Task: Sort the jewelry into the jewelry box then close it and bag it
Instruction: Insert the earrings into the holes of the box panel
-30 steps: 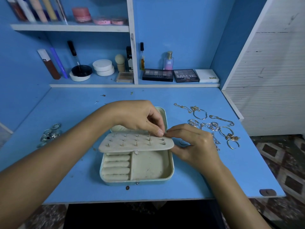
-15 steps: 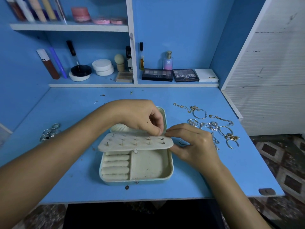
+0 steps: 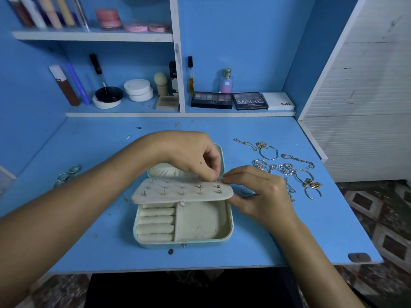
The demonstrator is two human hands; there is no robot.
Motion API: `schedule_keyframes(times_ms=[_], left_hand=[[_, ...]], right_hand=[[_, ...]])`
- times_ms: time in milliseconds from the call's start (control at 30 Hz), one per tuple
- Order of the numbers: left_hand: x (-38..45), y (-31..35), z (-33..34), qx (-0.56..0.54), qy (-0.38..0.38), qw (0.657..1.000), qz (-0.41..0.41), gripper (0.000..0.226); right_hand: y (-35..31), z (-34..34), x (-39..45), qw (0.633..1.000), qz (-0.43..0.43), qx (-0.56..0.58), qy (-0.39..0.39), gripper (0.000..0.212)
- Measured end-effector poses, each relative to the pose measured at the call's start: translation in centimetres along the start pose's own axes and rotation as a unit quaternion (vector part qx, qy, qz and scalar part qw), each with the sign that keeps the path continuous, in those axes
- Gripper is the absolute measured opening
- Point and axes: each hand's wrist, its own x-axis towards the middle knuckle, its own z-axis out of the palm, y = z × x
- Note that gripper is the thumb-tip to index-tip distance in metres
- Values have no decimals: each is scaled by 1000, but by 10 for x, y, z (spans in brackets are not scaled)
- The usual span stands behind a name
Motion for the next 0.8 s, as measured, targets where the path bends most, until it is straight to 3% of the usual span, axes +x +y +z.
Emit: schedule_keyframes(times_ms=[800], left_hand=[[0,1,5,15,9,1000,3,8]], right_hand=[[0,1,0,1000,-17,-13,4,13]])
